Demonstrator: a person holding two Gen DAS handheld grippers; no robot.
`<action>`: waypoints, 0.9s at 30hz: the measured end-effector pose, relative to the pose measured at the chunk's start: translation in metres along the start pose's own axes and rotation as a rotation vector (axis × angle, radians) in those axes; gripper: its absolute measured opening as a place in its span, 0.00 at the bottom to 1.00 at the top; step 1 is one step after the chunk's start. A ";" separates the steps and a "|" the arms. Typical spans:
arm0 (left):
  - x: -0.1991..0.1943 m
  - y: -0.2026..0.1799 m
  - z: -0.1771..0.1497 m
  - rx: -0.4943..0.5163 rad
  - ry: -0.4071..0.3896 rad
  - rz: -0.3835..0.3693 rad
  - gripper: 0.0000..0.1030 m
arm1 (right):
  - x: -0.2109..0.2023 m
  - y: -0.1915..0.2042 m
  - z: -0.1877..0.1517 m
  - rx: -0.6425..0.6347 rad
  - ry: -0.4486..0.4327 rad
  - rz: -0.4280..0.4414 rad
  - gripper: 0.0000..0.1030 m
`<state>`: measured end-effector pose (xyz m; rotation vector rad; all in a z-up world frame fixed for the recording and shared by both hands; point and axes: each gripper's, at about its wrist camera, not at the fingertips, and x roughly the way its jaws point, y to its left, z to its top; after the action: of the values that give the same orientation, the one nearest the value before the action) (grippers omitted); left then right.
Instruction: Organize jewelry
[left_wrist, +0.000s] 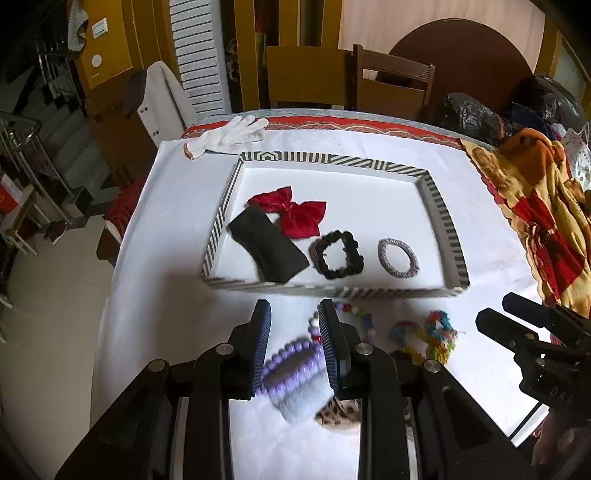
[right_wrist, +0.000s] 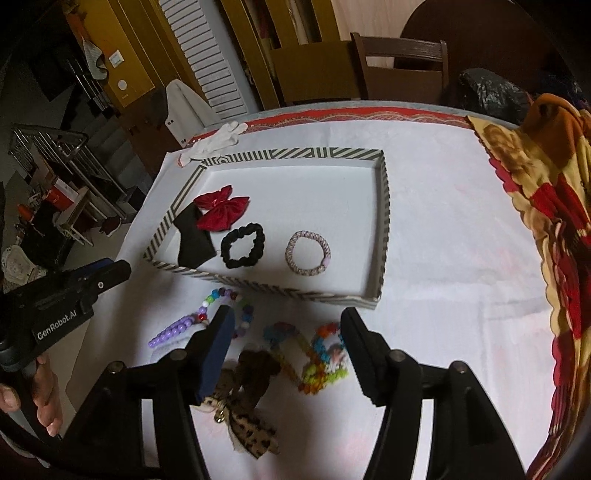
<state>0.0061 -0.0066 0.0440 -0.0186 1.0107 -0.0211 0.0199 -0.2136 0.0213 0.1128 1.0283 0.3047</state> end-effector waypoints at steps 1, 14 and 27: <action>-0.003 -0.001 -0.003 0.004 -0.005 0.005 0.08 | -0.003 0.001 -0.002 0.000 -0.003 0.000 0.61; -0.035 -0.004 -0.036 -0.008 -0.045 -0.007 0.08 | -0.041 0.009 -0.034 0.006 -0.042 -0.010 0.65; -0.046 -0.005 -0.051 0.025 -0.065 0.009 0.08 | -0.053 0.012 -0.052 0.019 -0.047 -0.027 0.66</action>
<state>-0.0617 -0.0106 0.0563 0.0083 0.9450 -0.0248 -0.0525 -0.2209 0.0408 0.1228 0.9851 0.2662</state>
